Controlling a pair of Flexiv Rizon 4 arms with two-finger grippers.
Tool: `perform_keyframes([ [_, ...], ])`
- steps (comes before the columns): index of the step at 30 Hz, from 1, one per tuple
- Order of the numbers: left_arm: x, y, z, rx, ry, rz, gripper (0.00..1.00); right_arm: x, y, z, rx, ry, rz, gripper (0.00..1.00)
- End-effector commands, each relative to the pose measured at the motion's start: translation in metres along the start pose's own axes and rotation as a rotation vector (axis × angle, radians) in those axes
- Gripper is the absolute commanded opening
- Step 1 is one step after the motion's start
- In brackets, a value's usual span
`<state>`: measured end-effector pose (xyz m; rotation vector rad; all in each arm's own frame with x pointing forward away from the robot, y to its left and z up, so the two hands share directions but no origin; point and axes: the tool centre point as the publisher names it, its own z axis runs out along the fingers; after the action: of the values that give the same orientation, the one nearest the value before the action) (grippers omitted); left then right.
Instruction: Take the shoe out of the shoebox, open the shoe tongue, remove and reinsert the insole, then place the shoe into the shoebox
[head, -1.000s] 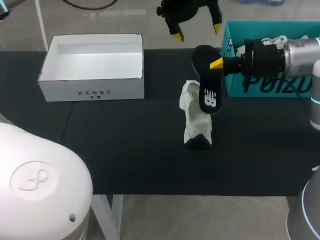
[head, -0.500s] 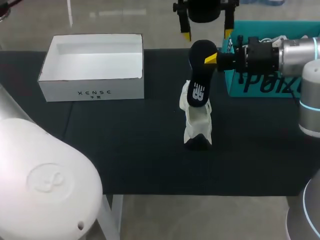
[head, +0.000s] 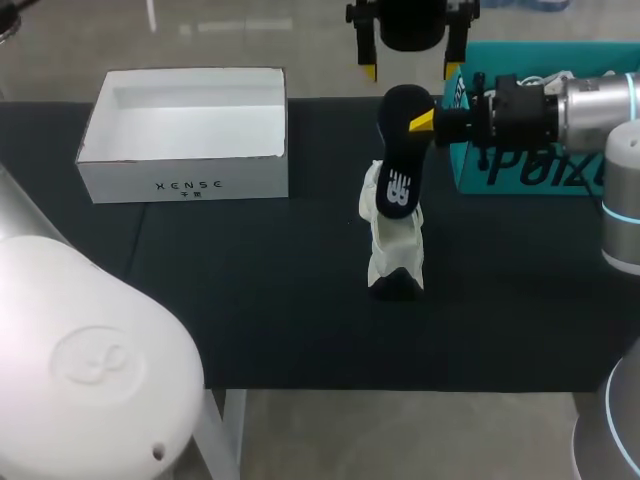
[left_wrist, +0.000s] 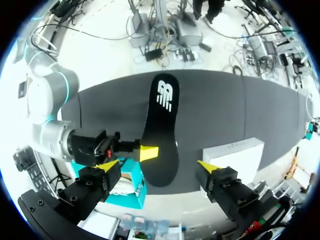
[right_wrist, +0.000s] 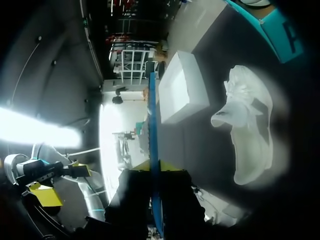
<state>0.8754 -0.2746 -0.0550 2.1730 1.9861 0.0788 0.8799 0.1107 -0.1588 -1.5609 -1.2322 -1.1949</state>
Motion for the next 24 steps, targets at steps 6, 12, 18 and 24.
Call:
perform_keyframes([
  [6, 0.0063, -0.0023, 0.0009, 0.001, -0.029, 0.008, 1.00, 0.0023, -0.0006, 0.0012, 0.003, -0.004, 0.002, 0.00],
  [12, 0.0061, -0.0027, 0.0004, 0.004, -0.030, 0.009, 1.00, 0.0022, -0.0015, 0.0012, 0.004, -0.001, 0.003, 0.00],
  [18, 0.0059, -0.0036, 0.0011, 0.007, -0.028, 0.012, 1.00, 0.0024, -0.0018, 0.0014, 0.007, 0.000, 0.001, 0.00],
  [24, 0.0039, -0.0032, -0.0001, 0.005, -0.029, 0.019, 1.00, 0.0026, -0.0020, 0.0017, 0.007, -0.001, 0.000, 0.00],
])
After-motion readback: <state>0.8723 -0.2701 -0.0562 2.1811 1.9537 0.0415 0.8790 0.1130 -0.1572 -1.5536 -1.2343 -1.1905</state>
